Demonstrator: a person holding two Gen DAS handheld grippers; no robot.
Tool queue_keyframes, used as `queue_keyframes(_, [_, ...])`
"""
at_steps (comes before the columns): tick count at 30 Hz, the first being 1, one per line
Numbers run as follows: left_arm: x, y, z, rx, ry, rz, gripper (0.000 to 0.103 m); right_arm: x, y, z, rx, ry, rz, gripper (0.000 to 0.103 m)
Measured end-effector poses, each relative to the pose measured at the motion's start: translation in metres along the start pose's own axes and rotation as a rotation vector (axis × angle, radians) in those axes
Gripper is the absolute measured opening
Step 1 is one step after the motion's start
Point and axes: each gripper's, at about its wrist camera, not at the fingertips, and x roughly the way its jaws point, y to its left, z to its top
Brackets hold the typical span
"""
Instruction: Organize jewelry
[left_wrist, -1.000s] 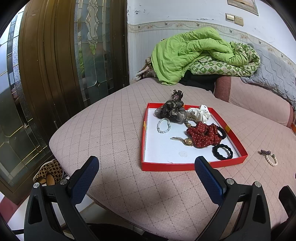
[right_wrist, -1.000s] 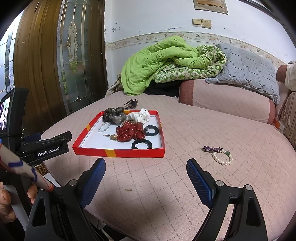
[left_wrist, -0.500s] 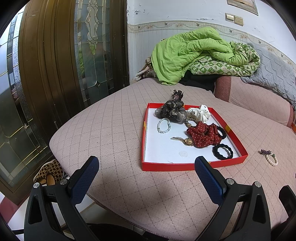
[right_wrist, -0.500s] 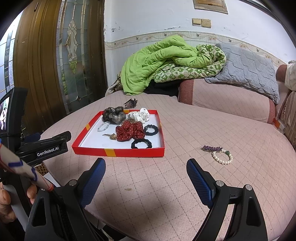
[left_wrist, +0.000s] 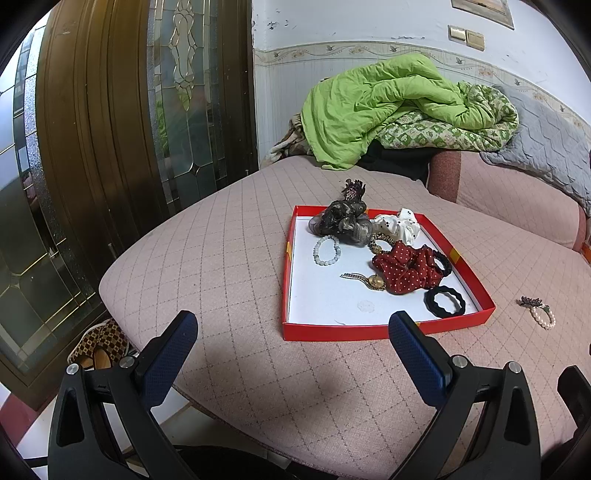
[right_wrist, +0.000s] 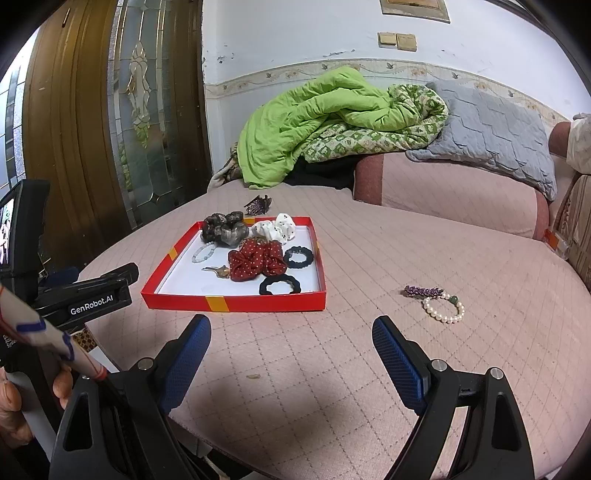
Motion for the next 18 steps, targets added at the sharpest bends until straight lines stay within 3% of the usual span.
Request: queue_keyframes(18, [0.0, -0.001, 0.0, 0.003, -0.001, 0.002, 0.103, 0.0012, -0.0032, -0.0007, 0.01, 0.002, -0.001, 0.092])
